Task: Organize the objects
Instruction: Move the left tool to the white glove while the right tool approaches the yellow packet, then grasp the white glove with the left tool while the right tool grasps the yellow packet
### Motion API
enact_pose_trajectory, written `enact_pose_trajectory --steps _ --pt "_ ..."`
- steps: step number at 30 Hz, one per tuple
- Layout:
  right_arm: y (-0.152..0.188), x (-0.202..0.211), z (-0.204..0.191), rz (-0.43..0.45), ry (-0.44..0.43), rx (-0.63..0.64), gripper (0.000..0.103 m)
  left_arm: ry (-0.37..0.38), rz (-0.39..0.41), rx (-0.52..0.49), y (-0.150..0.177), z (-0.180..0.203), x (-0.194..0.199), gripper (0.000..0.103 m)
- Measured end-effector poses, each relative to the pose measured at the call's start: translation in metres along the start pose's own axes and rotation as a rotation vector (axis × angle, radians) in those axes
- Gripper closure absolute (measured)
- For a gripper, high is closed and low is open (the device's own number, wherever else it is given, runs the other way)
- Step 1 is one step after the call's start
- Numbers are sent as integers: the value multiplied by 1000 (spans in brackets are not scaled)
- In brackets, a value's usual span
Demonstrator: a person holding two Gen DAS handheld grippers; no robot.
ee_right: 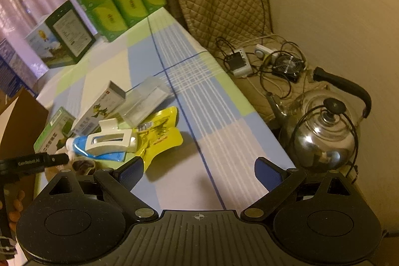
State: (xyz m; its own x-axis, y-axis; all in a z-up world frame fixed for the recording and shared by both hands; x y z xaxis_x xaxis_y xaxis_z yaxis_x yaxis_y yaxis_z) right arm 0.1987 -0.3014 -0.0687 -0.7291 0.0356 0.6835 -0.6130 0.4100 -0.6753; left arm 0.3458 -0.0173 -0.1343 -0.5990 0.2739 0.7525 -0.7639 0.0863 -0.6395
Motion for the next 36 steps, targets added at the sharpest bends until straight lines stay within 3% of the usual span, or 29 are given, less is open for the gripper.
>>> enact_pose_trajectory --steps 5,7,9,11,14,22,25,27,30,36 --pt "4 -6 -1 0 -5 -46 9 45 5 -1 5 -1 -2 35" --pt "6 -9 -1 -5 -19 -71 10 55 15 3 6 -3 0 43" --pt "6 -15 -1 -11 -40 -100 10 60 26 11 6 -5 3 59" --pt "7 -20 0 -18 -63 -133 12 67 39 18 6 -6 8 68" --pt "6 -30 3 -31 -119 -196 22 74 61 23 7 -5 19 89" --pt "2 -67 9 -107 -256 -340 58 7 91 73 12 -7 51 90" --pt "0 -74 10 -136 -296 -338 77 -20 106 107 16 -7 66 90" --pt "0 -78 13 -161 -326 -356 97 -39 113 126 18 -6 76 90" --pt "-4 -74 16 -159 -386 -371 103 -65 120 156 23 -4 90 90" --pt "-16 -50 16 -142 -429 -288 103 -107 140 188 30 4 117 90"
Point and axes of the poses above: each gripper's, at about its wrist camera, not at the fingertips, and x roughly against the way its jaws point, z to its right, y to its underside, the point moved 4 cm from there along -x, roughly the way its jaws point, and after that the axes turned 11 degrees about z, right-handed, at the moved point
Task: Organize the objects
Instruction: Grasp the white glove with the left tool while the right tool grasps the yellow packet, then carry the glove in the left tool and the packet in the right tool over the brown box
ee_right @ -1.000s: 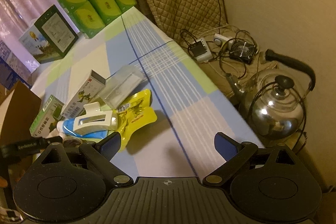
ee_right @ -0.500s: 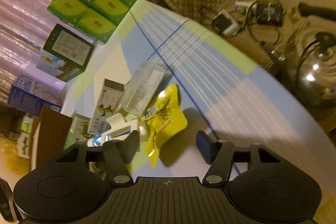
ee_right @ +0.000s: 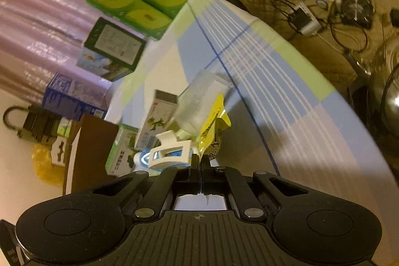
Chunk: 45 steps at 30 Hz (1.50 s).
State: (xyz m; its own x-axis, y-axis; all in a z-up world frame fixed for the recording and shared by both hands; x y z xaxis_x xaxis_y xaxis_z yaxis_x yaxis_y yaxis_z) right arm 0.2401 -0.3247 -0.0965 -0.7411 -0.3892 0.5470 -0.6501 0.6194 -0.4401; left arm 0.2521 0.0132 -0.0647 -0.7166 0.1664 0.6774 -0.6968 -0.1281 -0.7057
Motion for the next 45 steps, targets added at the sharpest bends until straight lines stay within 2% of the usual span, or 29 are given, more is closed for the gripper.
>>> enact_pose_trajectory --steps 9,15,21,34,41,45 --pt "-3 31 -48 -10 -109 79 103 6 58 24 -11 0 34 90" --pt "9 25 -95 -18 -177 111 103 28 113 25 -32 -18 51 90" --pt "38 4 -154 -39 -249 135 103 33 159 29 -57 -58 71 90" --pt "123 -56 -281 -153 -418 246 103 -24 225 58 -91 -161 94 90" --pt "161 -100 -318 -210 -415 305 103 -52 218 68 -98 -203 89 90" --pt "176 -128 -329 -233 -375 336 103 -68 194 75 -99 -222 79 90"
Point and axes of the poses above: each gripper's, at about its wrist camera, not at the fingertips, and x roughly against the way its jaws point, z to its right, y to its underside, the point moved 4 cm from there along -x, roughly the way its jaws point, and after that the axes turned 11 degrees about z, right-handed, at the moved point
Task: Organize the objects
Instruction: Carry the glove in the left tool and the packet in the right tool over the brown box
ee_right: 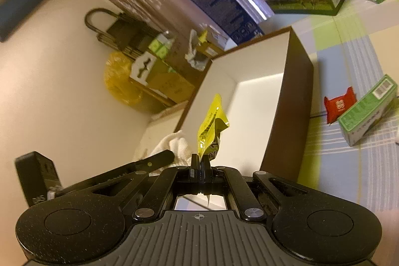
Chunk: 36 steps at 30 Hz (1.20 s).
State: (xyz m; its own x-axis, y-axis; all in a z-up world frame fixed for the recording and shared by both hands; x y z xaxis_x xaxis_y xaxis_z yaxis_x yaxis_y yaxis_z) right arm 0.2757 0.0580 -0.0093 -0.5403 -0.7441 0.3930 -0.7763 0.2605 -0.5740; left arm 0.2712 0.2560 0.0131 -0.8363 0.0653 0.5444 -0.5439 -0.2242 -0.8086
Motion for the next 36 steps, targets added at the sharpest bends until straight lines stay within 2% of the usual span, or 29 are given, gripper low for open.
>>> enact_pose_trajectory --steps 13,17,19,21,23,36 --pt "16 -64 11 -102 153 48 103 -8 -82 -4 6 -29 -40 90" --pt "22 -76 8 -118 183 143 103 4 -104 -4 9 -30 -48 90" --pt "26 -80 5 -121 218 223 97 10 -114 -3 10 -30 -50 90" --pt "30 -81 3 -122 229 275 70 16 -122 -3 12 -30 -52 90" --pt "32 -78 3 -108 232 280 62 21 -128 -2 14 -30 -53 91" --pt "34 -76 -4 -119 248 291 57 42 -134 -13 15 -27 -52 89"
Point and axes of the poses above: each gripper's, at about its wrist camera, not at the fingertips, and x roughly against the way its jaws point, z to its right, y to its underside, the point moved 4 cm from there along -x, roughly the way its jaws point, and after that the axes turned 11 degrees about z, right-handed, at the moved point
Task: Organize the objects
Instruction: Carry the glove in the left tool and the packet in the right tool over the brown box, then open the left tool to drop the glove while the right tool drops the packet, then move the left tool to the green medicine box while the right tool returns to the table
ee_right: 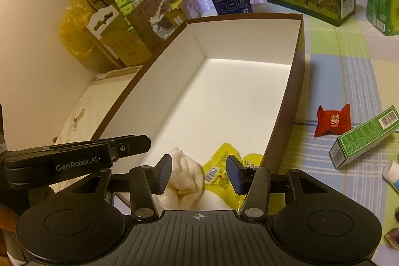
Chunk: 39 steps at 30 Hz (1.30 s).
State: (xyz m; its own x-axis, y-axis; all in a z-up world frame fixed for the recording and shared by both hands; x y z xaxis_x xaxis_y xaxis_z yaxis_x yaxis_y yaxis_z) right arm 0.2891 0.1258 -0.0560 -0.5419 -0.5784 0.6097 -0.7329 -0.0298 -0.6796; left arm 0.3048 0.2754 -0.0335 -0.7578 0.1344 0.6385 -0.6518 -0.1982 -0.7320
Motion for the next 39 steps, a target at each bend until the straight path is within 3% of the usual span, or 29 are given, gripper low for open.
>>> enact_pose_trajectory --steps 7,13,15,20,26,39 --pt "1 5 -1 8 3 0 55 -1 10 -6 0 1 5 85" --pt "1 21 -5 58 -9 28 53 4 43 -13 -1 5 16 64" --pt "1 31 -6 89 -14 43 52 11 51 -18 -2 9 20 50" --pt "1 60 1 158 -1 67 51 32 71 -49 -1 26 28 35" --pt "1 96 34 197 57 43 49 67 91 -86 1 62 36 32" --pt "17 180 153 212 247 -104 47 181 59 -198 23 173 25 32"
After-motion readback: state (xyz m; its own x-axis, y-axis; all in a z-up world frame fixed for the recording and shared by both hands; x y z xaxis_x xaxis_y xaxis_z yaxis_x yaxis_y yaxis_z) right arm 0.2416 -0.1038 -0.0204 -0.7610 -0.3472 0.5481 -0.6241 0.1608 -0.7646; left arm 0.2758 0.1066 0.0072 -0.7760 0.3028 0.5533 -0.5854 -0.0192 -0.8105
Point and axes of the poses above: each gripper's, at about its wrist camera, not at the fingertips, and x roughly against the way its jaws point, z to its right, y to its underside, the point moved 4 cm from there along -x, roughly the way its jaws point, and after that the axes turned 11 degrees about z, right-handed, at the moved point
